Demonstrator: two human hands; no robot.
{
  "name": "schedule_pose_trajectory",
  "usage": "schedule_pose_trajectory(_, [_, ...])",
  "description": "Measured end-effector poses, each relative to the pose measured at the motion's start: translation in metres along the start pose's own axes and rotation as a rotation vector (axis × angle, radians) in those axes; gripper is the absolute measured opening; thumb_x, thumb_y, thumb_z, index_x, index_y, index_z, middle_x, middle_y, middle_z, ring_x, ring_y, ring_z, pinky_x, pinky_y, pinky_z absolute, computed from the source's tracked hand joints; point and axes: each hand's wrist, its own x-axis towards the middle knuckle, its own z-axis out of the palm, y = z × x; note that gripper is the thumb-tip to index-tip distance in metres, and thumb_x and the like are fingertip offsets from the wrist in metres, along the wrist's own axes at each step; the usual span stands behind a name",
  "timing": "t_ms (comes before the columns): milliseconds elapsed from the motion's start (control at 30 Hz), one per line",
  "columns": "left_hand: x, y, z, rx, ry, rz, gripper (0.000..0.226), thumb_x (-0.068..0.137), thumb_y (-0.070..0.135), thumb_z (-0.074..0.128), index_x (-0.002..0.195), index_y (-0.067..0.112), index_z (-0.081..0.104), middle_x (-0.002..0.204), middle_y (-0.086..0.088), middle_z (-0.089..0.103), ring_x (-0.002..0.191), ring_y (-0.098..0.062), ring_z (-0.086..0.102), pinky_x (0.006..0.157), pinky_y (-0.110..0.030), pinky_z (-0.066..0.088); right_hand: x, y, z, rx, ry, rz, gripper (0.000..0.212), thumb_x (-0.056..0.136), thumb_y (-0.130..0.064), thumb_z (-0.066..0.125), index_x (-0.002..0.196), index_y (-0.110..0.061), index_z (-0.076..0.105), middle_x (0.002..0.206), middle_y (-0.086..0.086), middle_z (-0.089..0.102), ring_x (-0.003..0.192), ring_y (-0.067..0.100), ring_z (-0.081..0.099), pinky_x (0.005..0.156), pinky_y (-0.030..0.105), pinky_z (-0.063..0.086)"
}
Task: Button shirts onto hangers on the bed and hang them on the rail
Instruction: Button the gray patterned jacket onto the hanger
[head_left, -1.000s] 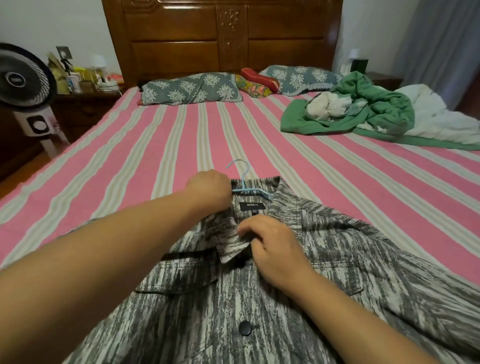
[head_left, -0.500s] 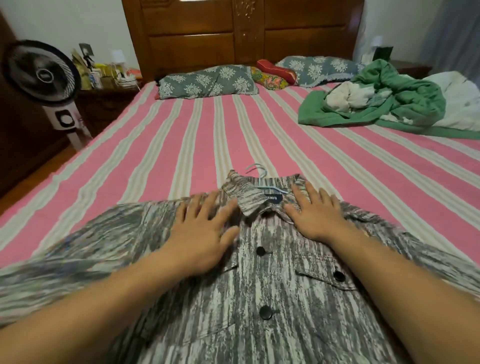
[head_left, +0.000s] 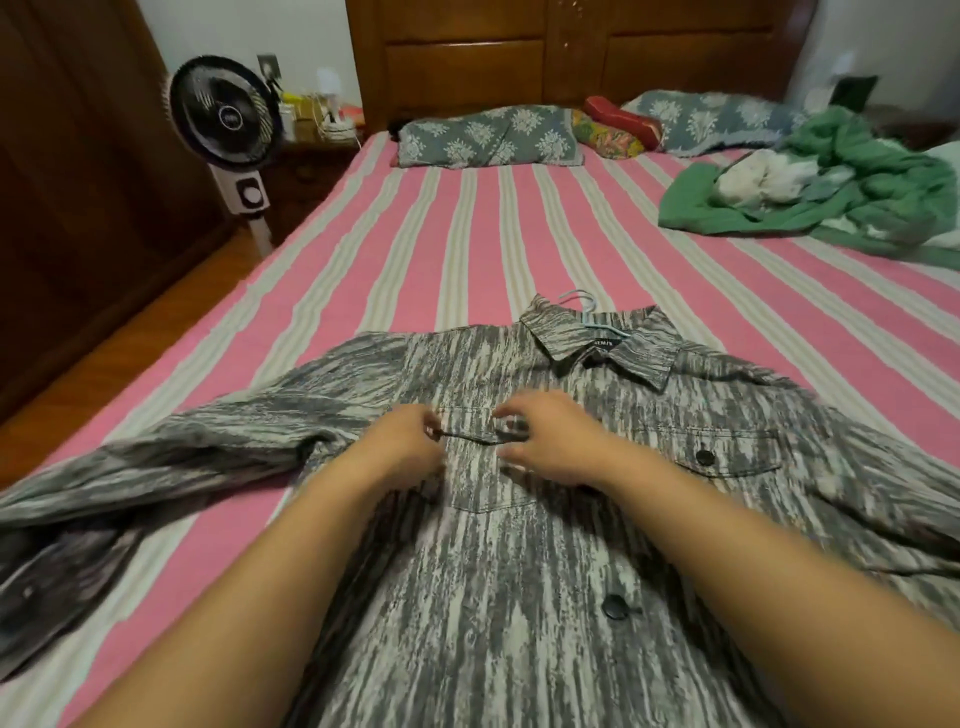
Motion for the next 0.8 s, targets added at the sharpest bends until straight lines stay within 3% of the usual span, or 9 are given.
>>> schedule_pose_trajectory(67, [0.003,-0.013,0.009,-0.13,0.191,-0.02,0.017,0.092,0.011,0.069,0.106,0.019,0.064,0.105,0.001,0.066,0.099,-0.02,0.064,0.077,-0.032,0.049,0.006,-0.001,0.014,-0.067,0.026,0.037,0.051,0.09,-0.043,0.07,0.137,-0.027,0.055,0.132,-0.004,0.057,0.127,0.02,0.046,0.114,0.045,0.038])
schedule_pose_trajectory(133, [0.006,-0.021,0.02,-0.213,0.305,0.013,0.014,0.091,0.017,0.073,0.092,0.022,0.061,0.094,0.002,0.066,0.09,-0.019,0.065,0.079,-0.036,0.052,0.015,0.003,0.028,-0.124,0.126,0.083,0.048,0.089,-0.05,0.068,0.131,-0.03,0.059,0.131,-0.006,0.056,0.126,0.02,0.044,0.111,0.044,0.039])
schedule_pose_trajectory(200, [0.007,-0.024,0.028,-0.222,0.324,0.062,0.02,0.089,0.022,0.076,0.099,0.025,0.059,0.102,0.002,0.064,0.086,-0.014,0.063,0.077,-0.036,0.053,0.023,0.004,0.039,-0.173,0.227,0.09,0.038,0.091,-0.052,0.063,0.122,-0.031,0.064,0.122,-0.009,0.058,0.12,0.017,0.048,0.107,0.043,0.043])
schedule_pose_trajectory(267, [0.008,-0.026,0.032,-0.191,0.33,0.113,0.039,0.089,0.023,0.077,0.122,0.027,0.057,0.119,0.005,0.054,0.1,-0.012,0.059,0.084,-0.033,0.053,0.031,0.007,0.042,-0.145,0.296,0.093,0.024,0.096,-0.05,0.057,0.106,-0.031,0.068,0.104,-0.012,0.06,0.106,0.014,0.051,0.098,0.04,0.046])
schedule_pose_trajectory(333, [0.014,-0.023,0.029,-0.12,0.357,0.216,0.06,0.09,0.026,0.075,0.143,0.033,0.049,0.136,0.01,0.045,0.126,-0.012,0.048,0.106,-0.037,0.045,0.036,0.013,0.037,-0.006,0.3,0.128,0.025,0.102,-0.045,0.051,0.083,-0.035,0.063,0.086,-0.013,0.059,0.089,0.016,0.055,0.088,0.04,0.05])
schedule_pose_trajectory(400, [0.027,-0.013,0.022,0.04,0.295,0.382,0.062,0.091,0.03,0.072,0.147,0.037,0.046,0.146,0.015,0.046,0.138,-0.01,0.039,0.12,-0.046,0.032,0.042,0.017,0.034,0.059,0.281,0.151,0.031,0.103,-0.041,0.05,0.074,-0.034,0.058,0.08,-0.01,0.06,0.084,0.018,0.056,0.08,0.04,0.051])
schedule_pose_trajectory(533, [0.06,0.001,0.024,-0.069,0.094,0.426,0.017,0.097,0.031,0.066,0.112,0.031,0.073,0.103,0.015,0.073,0.096,-0.007,0.065,0.096,-0.043,0.053,0.045,0.018,0.038,0.056,0.325,0.163,0.012,0.1,-0.03,0.059,0.089,-0.031,0.062,0.093,-0.011,0.06,0.096,0.015,0.054,0.085,0.037,0.047])
schedule_pose_trajectory(667, [0.072,0.003,0.024,-0.297,0.014,0.248,0.016,0.102,0.028,0.06,0.095,0.019,0.072,0.076,0.005,0.065,0.064,-0.013,0.055,0.064,-0.03,0.045,0.034,0.017,0.025,0.077,0.63,0.055,0.007,0.093,-0.03,0.068,0.096,-0.031,0.062,0.098,-0.015,0.048,0.1,0.007,0.04,0.089,0.026,0.032])
schedule_pose_trajectory(800, [0.072,0.007,0.023,-0.354,0.005,0.194,0.014,0.103,0.024,0.059,0.099,0.019,0.072,0.088,0.001,0.071,0.076,-0.017,0.062,0.069,-0.032,0.046,0.029,0.006,0.032,-0.196,0.379,0.009,0.035,0.083,-0.057,0.07,0.112,-0.038,0.072,0.111,-0.012,0.044,0.11,0.013,0.032,0.1,0.034,0.033])
